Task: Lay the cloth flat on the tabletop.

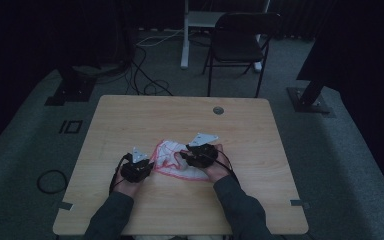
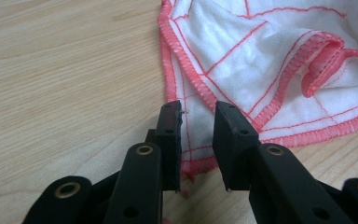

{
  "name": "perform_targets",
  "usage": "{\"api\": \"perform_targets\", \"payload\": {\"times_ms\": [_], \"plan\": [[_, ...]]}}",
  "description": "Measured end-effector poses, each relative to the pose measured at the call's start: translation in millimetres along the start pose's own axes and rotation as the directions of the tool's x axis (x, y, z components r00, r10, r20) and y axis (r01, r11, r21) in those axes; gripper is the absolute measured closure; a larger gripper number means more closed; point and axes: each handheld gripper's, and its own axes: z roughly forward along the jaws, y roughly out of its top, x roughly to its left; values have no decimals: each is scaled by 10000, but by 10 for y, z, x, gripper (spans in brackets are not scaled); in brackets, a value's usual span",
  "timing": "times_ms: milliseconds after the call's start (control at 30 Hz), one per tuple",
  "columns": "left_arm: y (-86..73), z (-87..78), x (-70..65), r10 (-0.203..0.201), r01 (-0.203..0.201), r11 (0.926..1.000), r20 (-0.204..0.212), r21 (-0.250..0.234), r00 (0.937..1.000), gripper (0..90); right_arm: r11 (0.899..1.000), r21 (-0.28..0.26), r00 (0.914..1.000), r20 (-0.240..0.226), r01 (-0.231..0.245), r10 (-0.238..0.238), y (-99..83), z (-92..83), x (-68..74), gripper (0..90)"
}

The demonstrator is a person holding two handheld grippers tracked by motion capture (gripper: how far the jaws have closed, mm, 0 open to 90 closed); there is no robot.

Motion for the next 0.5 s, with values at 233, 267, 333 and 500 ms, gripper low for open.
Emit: {"api": "perform_targets", "payload": {"times_ms": [233, 267, 333, 500], "plan": [[-1, -6, -6, -100, 100, 9999, -7, 99, 10000, 830, 9998, 148, 9997, 192, 127, -130, -19, -28, 3, 892], [-2, -7, -10, -61, 61, 9999, -35, 111, 10000, 839, 9998, 142, 9997, 238, 107, -110, -25, -36, -7, 893], [-2, -12, -20, -22, 23, 9999, -68, 153, 10000, 852, 9999, 153, 9992, 393, -3, -3, -44, -64, -45, 893], [-18, -32, -36, 85, -84, 9998, -81, 184, 9999, 863, 9990, 214, 9959, 818, -394, 375, -123, -135, -162, 894]]}}
